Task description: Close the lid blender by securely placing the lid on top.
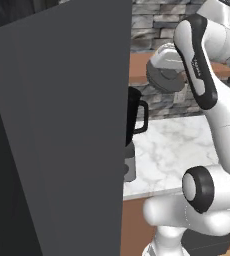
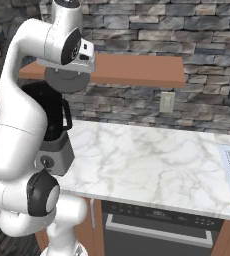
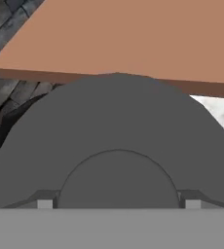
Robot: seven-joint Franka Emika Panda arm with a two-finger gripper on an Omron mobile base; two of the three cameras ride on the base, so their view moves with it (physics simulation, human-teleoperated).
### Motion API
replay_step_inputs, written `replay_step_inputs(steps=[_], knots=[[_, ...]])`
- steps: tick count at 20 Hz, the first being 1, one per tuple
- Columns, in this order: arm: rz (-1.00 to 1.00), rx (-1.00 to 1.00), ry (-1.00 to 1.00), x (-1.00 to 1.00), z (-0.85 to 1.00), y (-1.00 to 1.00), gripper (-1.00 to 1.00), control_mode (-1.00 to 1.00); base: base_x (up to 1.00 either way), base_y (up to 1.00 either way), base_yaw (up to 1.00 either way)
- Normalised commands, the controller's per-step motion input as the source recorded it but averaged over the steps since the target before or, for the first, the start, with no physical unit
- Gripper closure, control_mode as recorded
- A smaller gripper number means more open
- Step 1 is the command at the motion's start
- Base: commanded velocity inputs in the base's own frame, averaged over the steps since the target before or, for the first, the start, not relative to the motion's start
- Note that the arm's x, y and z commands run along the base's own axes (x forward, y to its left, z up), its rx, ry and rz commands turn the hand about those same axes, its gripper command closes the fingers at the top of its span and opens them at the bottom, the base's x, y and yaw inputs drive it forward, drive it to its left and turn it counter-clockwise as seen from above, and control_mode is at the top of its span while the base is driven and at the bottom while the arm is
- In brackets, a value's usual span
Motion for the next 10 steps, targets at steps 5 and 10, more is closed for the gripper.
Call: replay_step_inputs(steps=[5, 10], knots=[[0.16, -0.05, 0.06, 0.01, 0.02, 0.69, 1.00, -1.00, 0.00, 0.00, 0.00], [0.09, -0.07, 0.05, -0.02, 0.02, 0.47, 1.00, -1.00, 0.00, 0.00, 0.00]])
